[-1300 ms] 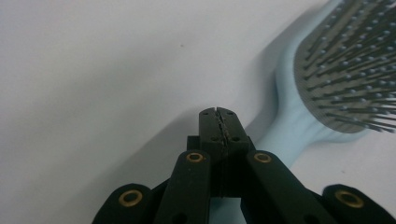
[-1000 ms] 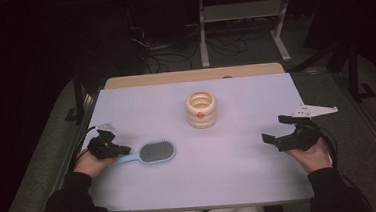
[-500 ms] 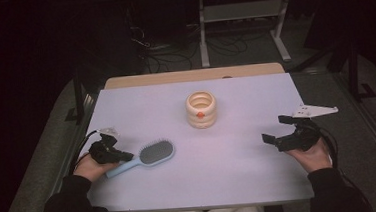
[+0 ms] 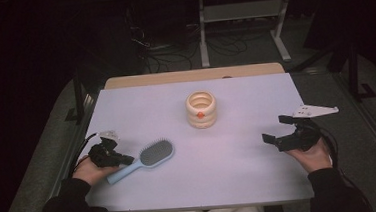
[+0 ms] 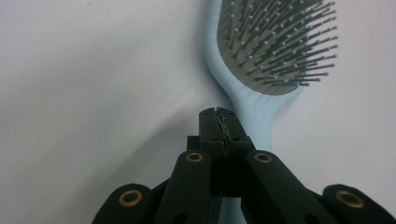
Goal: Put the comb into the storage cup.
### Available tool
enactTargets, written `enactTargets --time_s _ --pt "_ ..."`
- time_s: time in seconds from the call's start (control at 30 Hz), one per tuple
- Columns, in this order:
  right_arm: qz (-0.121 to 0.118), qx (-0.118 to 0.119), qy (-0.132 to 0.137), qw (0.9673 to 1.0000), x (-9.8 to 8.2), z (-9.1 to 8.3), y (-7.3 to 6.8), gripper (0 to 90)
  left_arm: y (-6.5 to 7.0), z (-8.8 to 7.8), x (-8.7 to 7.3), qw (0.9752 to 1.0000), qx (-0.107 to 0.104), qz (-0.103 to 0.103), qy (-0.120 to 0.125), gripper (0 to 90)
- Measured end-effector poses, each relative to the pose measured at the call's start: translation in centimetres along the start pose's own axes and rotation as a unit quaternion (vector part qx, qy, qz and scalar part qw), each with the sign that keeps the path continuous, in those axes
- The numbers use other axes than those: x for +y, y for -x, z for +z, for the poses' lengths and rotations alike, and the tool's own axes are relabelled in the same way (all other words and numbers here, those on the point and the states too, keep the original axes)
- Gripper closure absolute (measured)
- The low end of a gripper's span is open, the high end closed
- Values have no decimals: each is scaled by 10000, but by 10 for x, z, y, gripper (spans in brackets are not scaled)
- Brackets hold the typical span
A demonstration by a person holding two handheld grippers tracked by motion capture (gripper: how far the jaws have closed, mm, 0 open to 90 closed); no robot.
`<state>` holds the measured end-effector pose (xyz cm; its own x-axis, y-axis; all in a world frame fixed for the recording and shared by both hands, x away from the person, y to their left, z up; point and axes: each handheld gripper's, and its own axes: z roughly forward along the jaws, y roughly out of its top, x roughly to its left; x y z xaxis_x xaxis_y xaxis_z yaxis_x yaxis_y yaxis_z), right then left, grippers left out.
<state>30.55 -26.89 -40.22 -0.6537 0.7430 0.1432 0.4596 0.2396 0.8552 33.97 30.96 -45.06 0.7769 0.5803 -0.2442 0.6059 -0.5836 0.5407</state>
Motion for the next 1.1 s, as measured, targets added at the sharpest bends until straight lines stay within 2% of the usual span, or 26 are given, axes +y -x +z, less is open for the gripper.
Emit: enactTargets --time_s 0.4,0.6,0.73,0.87,1.03,1.1 --pt "-4 -2 3 10000 0 0 0 0 9 2 0 9999 -102 76 -71 900" --pt "-10 -2 -5 10000 0 0 0 0 15 6 0 9995 -183 195 -171 900" --pt "-7 -5 -3 10000 0 0 0 0 19 6 2 9995 -131 230 -186 900" --pt "-13 -1 0 10000 0 0 0 0 18 3 2 9997 -93 194 -116 897" --pt "-2 -6 -4 10000 0 0 0 0 17 -5 2 9999 -18 135 37 836" --pt "-3 -5 -5 10000 0 0 0 0 18 -9 3 9998 -19 179 102 818"
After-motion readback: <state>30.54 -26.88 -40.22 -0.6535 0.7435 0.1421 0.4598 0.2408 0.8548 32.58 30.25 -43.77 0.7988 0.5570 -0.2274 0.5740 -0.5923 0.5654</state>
